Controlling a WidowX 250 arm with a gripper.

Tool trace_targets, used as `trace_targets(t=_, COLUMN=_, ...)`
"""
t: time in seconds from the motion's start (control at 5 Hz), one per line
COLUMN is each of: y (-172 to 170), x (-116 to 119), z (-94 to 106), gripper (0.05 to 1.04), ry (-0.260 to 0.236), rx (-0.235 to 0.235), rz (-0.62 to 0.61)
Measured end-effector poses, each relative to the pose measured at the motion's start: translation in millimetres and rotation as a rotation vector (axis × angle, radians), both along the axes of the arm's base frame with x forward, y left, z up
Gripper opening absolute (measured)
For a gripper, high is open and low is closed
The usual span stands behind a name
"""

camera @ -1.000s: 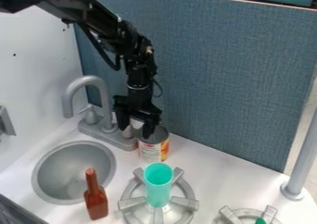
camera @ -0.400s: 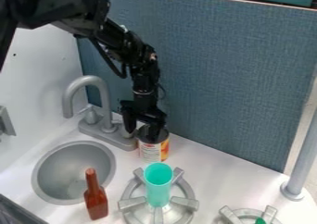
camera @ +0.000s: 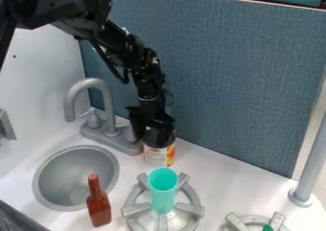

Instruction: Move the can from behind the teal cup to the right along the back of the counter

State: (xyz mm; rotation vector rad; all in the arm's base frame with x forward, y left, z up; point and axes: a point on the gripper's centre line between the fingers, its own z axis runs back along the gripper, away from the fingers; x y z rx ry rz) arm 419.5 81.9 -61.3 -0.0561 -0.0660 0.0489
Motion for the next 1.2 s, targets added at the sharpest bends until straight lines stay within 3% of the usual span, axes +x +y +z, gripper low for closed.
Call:
trace_targets(t=0.2, y=-23.5, x=3.1, z=-1.8, gripper=1.0, ry=-0.023, rx=-0.048, rz=-0.017)
trace_targets(t=0.6, y=-115.9, x=19.8, z=13.7, gripper=1.0, ry=-0.062, rx=-0.19, rz=-0.172)
trace_targets(t=0.8, y=-142.9, x=23.2, z=18.4, gripper=1.0, ry=-0.084, rx=-0.243, rz=-0.21)
trace_targets(t=1.0, y=-163.4, x=21.5, z=21.9, gripper=1.0, ry=-0.074, rx=-0.259, rz=-0.254)
trace_targets(t=1.2, y=-175.1, x=12.0, z=17.9, gripper=1.0, ry=-0.031, rx=-0.225, rz=-0.272)
